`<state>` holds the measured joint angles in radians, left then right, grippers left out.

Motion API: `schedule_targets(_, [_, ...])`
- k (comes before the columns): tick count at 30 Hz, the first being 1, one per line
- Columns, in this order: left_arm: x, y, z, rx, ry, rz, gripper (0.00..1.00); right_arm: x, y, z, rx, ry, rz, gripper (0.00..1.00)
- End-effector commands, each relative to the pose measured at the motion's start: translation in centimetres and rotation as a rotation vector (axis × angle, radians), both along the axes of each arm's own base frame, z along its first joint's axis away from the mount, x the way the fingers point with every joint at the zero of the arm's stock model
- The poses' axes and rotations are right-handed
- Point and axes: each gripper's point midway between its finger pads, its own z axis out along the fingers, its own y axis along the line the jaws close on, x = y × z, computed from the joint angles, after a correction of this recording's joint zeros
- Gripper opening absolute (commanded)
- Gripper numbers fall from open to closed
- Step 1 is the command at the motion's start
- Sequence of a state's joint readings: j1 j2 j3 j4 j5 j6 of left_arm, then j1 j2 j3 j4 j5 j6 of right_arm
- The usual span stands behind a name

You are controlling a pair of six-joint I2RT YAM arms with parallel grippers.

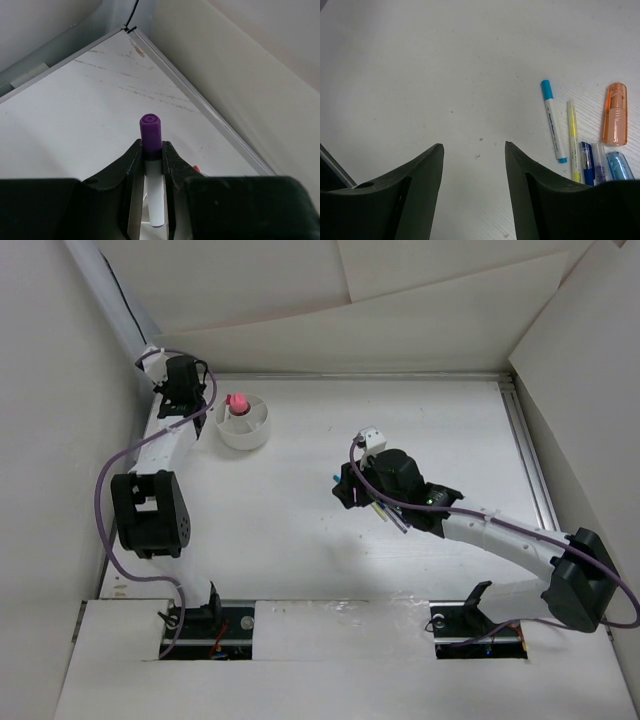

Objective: Sort the stationery into containers
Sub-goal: Place the pen in the storage box.

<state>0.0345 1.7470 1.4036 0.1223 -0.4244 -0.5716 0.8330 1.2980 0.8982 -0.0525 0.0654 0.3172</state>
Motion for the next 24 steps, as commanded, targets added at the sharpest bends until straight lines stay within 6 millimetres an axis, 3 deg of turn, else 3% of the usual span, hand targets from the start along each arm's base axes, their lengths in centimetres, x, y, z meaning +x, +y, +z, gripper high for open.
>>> schedule_targets(1, [1.3, 1.1, 2.0, 0.064, -0.039, 0.043, 0.03, 0.5, 0.2, 1.7, 0.039, -0.052, -0.009, 0.58])
schedule_targets(9, [3.5, -0.5, -0.2, 0.102, -0.01, 0.026, 0.03, 0.5, 0.0, 0.9, 0.022, -0.043, -0.017, 0.58])
schedule_targets(15, [4.6, -0.8, 0.0, 0.095, -0.042, 0.007, 0.03, 0.8, 0.1, 0.3, 0.012, -0.038, -0.025, 0.58])
schedule_targets(18, [5.0, -1.9, -0.2, 0.119, -0.048, -0.02, 0.03, 1.0, 0.3, 0.3, 0.011, -0.037, -0.025, 0.58])
schedule_targets(20, [5.1, -2.1, -1.7, 0.149, -0.009, -0.007, 0.03, 1.1, 0.2, 0.3, 0.008, -0.041, -0.035, 0.58])
schedule_targets(21, [5.4, -2.9, -0.9, 0.166, -0.022, -0.024, 0.03, 1.1, 0.2, 0.3, 0.008, -0.041, -0.035, 0.58])
schedule_targets(24, [5.8, -3.6, -1.2, 0.196, -0.02, -0.027, 0.03, 1.2, 0.0, 0.1, 0.005, -0.044, -0.045, 0.58])
